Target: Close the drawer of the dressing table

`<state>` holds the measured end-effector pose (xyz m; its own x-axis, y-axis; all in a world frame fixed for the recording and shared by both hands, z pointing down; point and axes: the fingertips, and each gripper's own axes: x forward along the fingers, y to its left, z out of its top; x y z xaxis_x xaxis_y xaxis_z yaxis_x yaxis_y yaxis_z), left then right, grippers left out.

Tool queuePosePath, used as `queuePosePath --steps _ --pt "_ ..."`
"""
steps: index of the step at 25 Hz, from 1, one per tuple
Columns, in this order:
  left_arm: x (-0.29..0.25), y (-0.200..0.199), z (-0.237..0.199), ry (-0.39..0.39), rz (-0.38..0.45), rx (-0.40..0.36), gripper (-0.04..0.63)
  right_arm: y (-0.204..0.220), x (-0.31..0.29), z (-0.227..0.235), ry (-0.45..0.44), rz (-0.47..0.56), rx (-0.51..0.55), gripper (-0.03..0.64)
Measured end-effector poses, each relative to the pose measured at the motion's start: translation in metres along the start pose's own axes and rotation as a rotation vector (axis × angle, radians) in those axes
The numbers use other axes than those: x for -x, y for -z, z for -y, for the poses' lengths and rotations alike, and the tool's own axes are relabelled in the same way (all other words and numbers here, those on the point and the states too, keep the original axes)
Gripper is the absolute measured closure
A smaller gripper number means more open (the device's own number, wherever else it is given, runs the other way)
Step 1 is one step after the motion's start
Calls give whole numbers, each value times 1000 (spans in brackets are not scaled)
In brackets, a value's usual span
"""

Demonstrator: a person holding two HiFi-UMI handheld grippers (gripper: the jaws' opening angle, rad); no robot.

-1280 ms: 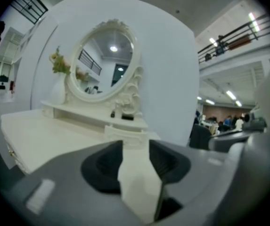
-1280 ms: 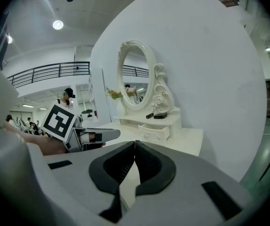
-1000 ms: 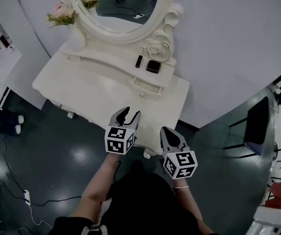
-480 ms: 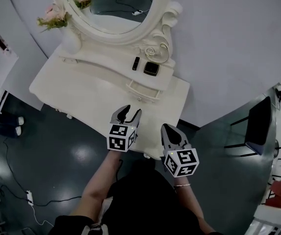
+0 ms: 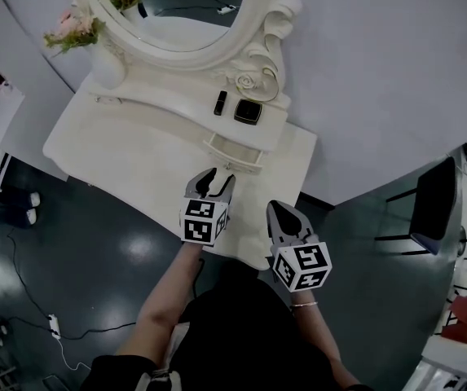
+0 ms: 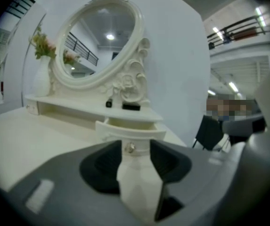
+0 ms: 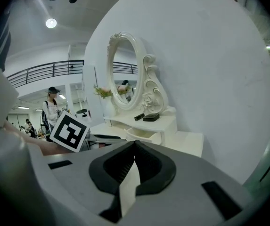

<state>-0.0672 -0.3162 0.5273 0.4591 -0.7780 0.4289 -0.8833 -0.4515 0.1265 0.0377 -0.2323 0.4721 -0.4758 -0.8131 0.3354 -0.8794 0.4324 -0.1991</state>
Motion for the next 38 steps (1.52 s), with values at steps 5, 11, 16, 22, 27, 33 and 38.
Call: queuePosePath --steps 5,11,16,22,27,33,38 --pt "-16 2 -4 -8 -24 -11 407 0 -5 6 3 -6 -9 612" --pt "-32 5 -6 -19 -53 -31 413 0 -7 13 11 -9 -17 612" --pt "-40 7 -9 -29 -68 -38 427 1 -8 19 15 -14 -22 612" --pt "-49 6 -6 -17 -80 -49 430 1 -10 23 14 -18 -27 612" --pt "-56 5 -6 -30 -82 -54 439 1 -10 27 15 -16 -29 612" --pt "-66 0 -8 -35 -91 -65 440 0 -11 32 14 -15 -33 612" --pt "-73 -4 -9 -34 -92 -70 440 1 -12 34 11 -18 -35 612"
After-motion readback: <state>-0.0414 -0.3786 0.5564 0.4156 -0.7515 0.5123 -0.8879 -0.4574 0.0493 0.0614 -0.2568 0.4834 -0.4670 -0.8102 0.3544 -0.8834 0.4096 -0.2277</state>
